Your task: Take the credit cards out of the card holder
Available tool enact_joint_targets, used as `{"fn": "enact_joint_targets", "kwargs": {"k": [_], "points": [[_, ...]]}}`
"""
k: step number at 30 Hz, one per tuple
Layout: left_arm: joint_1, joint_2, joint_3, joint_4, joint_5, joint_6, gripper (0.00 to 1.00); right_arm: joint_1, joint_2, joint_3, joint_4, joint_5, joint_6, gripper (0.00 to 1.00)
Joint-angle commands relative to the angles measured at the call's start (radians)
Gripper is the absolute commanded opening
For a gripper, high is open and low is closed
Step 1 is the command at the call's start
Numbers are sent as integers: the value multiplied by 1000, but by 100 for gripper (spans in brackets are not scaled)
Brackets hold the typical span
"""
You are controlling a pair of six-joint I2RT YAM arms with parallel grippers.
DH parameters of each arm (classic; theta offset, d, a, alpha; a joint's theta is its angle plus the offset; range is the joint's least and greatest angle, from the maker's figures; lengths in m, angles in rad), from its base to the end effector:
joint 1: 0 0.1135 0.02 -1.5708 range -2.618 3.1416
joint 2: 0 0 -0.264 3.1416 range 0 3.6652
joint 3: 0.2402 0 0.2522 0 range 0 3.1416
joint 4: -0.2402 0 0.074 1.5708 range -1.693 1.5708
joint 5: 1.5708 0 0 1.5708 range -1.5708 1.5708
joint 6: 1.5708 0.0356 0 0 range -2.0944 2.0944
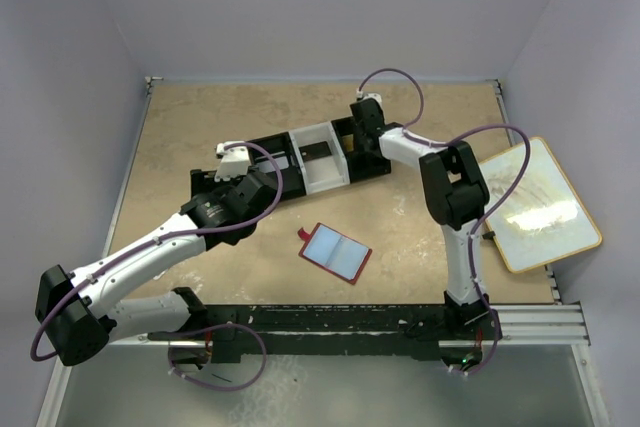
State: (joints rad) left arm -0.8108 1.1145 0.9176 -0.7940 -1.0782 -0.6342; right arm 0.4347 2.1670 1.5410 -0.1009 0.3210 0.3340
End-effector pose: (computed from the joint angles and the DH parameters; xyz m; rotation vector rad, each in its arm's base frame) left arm 0.1642 -0.1273 0.2854 -0.1775 2.0042 0.4981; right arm 0.4423 0.1930 0.1654 0.0500 2.2529 0.0410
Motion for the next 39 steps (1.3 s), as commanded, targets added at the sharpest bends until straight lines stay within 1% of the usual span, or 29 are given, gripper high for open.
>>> {"fn": "enact_joint_targets", "kwargs": {"k": [1, 6, 10, 16, 18, 23, 27, 28, 30, 34, 36, 39], "points": [[6, 0, 19, 11, -20, 5, 86, 4, 37, 29, -22, -101, 46, 1], [5, 0, 19, 12, -20, 6, 86, 4, 5, 3, -1, -181, 57, 4], [6, 1, 18, 12, -19, 7, 86, 4, -49, -10, -18, -154, 53, 5], [5, 1, 18, 15, -15, 11, 86, 4, -207, -60, -29, -121, 32, 9], [5, -2, 18, 17, -9, 15, 86, 4, -262, -85, -39, -116, 26, 13], [4, -14, 12, 27, 18, 22, 86, 4, -431, -193, -48, -129, 37, 17], [4, -18, 3, 51, 75, 35, 86, 4, -589, -337, -19, -171, 66, 21], [4, -18, 3, 52, 84, 34, 86, 3, -634, -383, -5, -207, 85, 22], [5, -19, 4, 52, 94, 37, 86, 4, -730, -499, 53, -299, 114, 29], [4, -35, 2, 51, 123, 37, 86, 7, -920, -726, 157, -452, 196, 35], [5, -42, 0, 48, 158, 31, 86, 9, -986, -812, 187, -499, 226, 36], [4, -53, 1, 44, 203, 33, 86, 14, -1079, -933, 210, -522, 255, 36]]}}
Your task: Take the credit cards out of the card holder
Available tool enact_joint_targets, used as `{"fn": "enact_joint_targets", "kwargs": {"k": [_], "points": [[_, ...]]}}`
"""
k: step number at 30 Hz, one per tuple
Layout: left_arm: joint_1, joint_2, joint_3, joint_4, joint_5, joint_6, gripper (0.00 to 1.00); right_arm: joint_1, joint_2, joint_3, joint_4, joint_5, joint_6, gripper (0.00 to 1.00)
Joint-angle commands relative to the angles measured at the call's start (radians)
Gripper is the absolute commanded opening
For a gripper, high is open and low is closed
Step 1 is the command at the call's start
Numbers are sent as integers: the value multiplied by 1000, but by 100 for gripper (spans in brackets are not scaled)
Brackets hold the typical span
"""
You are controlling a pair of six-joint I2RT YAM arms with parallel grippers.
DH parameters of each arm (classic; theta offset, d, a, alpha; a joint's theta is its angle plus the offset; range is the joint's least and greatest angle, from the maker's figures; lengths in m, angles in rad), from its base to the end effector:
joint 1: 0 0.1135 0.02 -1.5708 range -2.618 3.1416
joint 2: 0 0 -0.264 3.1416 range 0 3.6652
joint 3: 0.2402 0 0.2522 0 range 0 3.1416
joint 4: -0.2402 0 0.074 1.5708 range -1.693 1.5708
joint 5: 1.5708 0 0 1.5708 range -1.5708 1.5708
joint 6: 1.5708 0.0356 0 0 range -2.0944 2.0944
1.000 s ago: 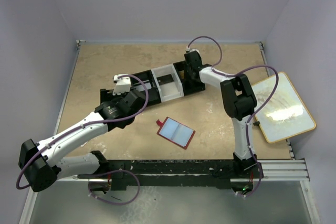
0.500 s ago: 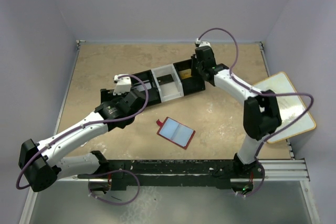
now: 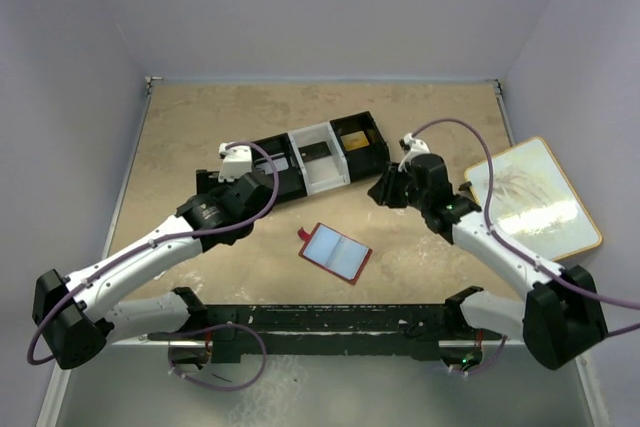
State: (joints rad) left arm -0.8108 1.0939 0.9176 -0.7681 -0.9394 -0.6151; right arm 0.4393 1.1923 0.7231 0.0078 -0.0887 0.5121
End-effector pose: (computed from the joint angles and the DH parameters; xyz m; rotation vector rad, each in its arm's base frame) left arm 0.1629 -0.1297 0.2872 -0.1358 2.0843 0.3548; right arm 0.2395 0.1160 0.2528 0.0187 2.1000 0.6785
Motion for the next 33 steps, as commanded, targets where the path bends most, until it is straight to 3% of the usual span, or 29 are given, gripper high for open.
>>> {"fn": "enact_joint_targets", "kwargs": {"k": [1, 10, 15, 20, 24, 33], "points": [[4, -38, 0, 20, 75, 18, 86, 10, -139, -151, 108, -114, 82, 37], [4, -35, -9, 36, 115, 31, 86, 12, -265, -292, 129, -179, 175, 40], [4, -17, -10, 45, 152, 42, 86, 11, -236, -315, 170, -197, 188, 40], [3, 24, -19, 87, 314, -6, 85, 27, -158, -312, 201, -251, 169, 40], [-12, 56, -96, 233, 526, -104, 81, 54, -142, -319, 188, -238, 183, 39], [-132, 191, -137, 412, 559, -149, 80, 203, -174, -356, 120, -90, 280, 40]]}}
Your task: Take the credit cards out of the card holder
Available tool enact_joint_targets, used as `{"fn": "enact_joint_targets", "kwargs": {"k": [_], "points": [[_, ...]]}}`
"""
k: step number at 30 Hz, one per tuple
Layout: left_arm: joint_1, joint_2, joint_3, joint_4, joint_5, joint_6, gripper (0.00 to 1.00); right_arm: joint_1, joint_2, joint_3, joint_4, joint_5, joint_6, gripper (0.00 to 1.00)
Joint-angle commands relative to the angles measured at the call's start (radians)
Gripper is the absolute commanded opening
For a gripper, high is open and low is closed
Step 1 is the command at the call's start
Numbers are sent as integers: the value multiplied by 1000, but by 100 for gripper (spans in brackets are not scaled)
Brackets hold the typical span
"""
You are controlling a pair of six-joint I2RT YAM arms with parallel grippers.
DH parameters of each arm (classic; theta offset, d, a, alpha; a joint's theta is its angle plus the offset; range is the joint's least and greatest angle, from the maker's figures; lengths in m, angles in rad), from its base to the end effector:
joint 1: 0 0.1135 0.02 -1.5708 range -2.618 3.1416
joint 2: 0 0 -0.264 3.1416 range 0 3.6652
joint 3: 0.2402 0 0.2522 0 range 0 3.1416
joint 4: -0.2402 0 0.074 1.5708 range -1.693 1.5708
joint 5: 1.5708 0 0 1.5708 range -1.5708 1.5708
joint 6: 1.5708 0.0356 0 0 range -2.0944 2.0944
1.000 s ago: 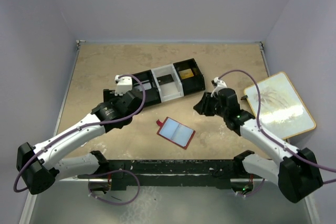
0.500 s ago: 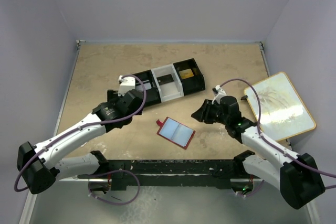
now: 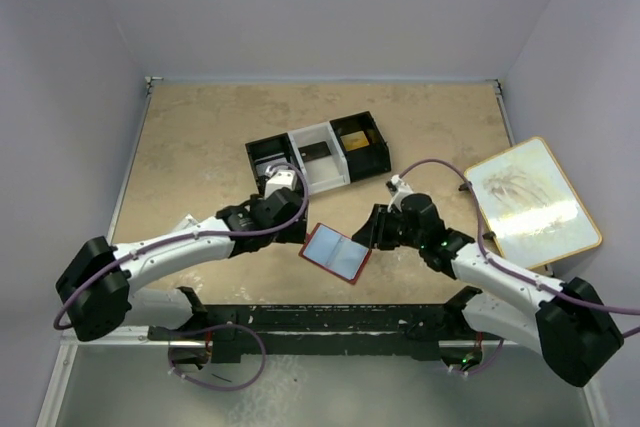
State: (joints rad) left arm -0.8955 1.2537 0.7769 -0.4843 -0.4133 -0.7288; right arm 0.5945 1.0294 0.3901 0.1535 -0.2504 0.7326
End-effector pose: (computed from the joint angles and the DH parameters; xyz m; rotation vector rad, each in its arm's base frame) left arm 0.1636 -0.1814 0.2178 0.0425 2.4300 -0.2041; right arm 0.1709 0.1262 0.1911 -0.0148 2.2205 1.0416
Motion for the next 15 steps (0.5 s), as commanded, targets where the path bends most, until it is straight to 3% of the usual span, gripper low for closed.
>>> {"fn": "enact_joint_targets", "kwargs": {"k": [1, 11, 15], "points": [[-62, 44, 1, 141, 27, -38, 80, 54, -3, -28, -30, 77, 63, 40], [-122, 140, -7, 190, -20, -64, 74, 65, 66, -56, 5, 68, 79, 39], [-124, 179, -4, 205, -14, -58, 66, 66, 96, -73, 55, 62, 91, 39]]}}
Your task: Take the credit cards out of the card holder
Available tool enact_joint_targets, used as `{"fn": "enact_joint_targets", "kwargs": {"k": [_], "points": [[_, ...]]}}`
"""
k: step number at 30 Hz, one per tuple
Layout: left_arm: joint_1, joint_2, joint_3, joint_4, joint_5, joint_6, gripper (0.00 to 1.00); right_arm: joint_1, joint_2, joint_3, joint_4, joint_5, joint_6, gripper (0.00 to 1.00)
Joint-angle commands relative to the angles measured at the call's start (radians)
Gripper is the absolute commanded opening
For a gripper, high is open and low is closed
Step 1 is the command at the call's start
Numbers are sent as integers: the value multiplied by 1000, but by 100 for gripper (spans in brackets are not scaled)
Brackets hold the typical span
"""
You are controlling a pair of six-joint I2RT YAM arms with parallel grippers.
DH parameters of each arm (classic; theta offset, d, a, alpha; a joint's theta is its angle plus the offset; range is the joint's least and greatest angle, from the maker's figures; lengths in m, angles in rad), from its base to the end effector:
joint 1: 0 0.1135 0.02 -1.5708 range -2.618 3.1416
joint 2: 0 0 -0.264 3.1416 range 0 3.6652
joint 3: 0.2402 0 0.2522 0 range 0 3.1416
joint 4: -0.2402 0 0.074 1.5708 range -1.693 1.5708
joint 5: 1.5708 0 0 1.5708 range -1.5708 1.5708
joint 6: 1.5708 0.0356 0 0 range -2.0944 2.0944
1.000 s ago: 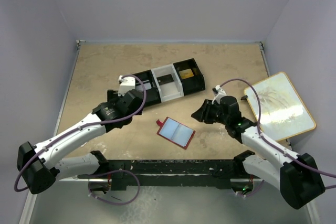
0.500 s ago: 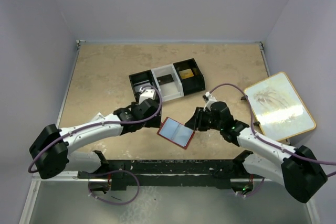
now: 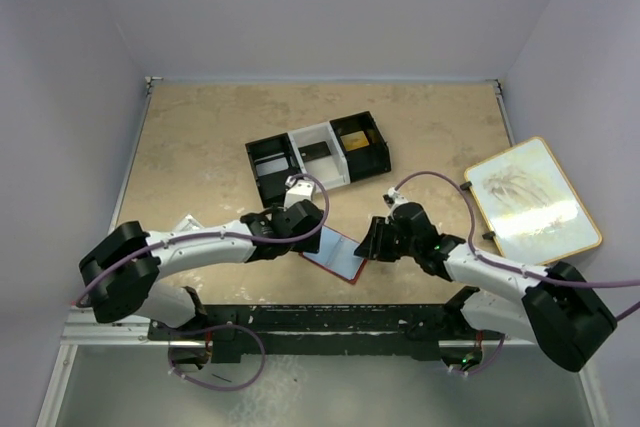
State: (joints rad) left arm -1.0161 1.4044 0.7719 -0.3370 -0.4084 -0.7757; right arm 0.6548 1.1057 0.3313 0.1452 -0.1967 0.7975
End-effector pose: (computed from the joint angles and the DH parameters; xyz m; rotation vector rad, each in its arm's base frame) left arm 0.1540 -0.2218 0.1895 0.1373 2.4446 -0.2753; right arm 0.1597 0.1314 0.1570 0.0504 2.3812 0.9794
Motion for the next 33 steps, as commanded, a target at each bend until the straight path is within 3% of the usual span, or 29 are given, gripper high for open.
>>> {"fn": "enact_joint_targets", "kwargs": {"k": [1, 13, 19, 33], "points": [[-5, 39, -1, 63, -17, -12, 63, 6, 27, -13, 64, 14, 27, 39], [-13, 63, -63, 105, 13, -34, 35, 7, 48, -5, 156, -15, 53, 37], [-19, 27, -99, 133, 26, -63, 31, 7, 9, 0, 252, -73, 96, 36], [-22, 9, -103, 144, 38, -68, 25, 8, 100, 22, 400, -207, 104, 35]]}}
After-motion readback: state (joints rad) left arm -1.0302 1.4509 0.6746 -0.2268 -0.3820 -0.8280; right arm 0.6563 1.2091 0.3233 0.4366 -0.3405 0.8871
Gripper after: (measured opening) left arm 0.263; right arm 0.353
